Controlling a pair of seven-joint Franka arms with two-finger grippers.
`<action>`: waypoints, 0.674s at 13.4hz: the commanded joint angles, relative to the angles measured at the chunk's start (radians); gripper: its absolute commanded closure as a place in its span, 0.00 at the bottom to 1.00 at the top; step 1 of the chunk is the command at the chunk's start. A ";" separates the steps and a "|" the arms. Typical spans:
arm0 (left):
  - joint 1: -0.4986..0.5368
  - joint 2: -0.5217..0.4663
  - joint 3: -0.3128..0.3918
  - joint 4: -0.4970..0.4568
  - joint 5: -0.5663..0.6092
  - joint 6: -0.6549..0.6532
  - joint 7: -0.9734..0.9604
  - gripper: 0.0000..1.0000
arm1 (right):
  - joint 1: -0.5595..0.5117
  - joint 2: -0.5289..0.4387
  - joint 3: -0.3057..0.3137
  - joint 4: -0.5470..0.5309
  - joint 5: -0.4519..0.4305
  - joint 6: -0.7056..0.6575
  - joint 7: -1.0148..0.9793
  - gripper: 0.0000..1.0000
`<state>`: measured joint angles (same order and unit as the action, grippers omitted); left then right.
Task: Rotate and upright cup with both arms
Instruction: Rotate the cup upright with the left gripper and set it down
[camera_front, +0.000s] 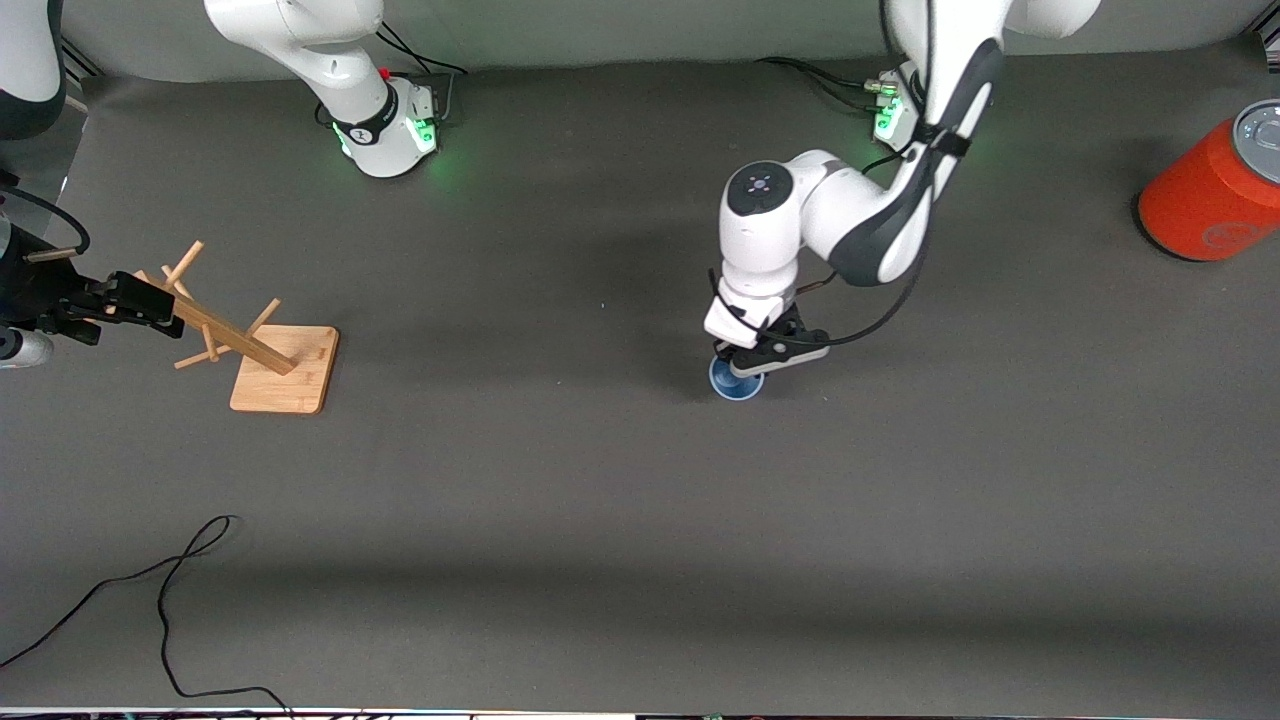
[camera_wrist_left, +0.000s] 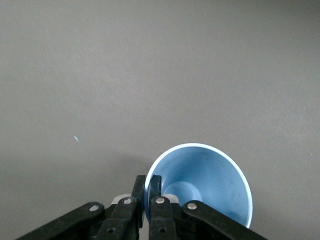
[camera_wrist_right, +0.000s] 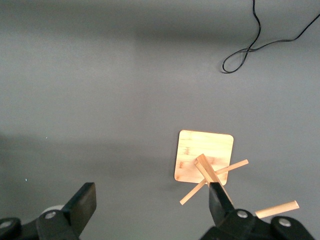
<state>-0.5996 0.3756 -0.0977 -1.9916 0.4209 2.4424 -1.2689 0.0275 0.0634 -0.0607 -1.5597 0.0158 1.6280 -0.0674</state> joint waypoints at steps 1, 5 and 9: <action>-0.037 0.013 0.013 0.002 0.070 0.007 -0.125 1.00 | -0.008 -0.017 0.009 -0.016 -0.005 0.003 0.018 0.00; -0.051 0.005 0.012 0.002 0.070 -0.008 -0.139 0.01 | -0.008 -0.016 0.007 -0.016 -0.005 0.003 0.018 0.00; -0.063 -0.007 0.012 0.007 0.070 -0.054 -0.176 0.00 | -0.008 -0.017 0.007 -0.016 -0.005 0.003 0.018 0.00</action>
<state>-0.6347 0.3932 -0.0975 -1.9875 0.4694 2.4395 -1.4091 0.0275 0.0634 -0.0607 -1.5597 0.0158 1.6280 -0.0674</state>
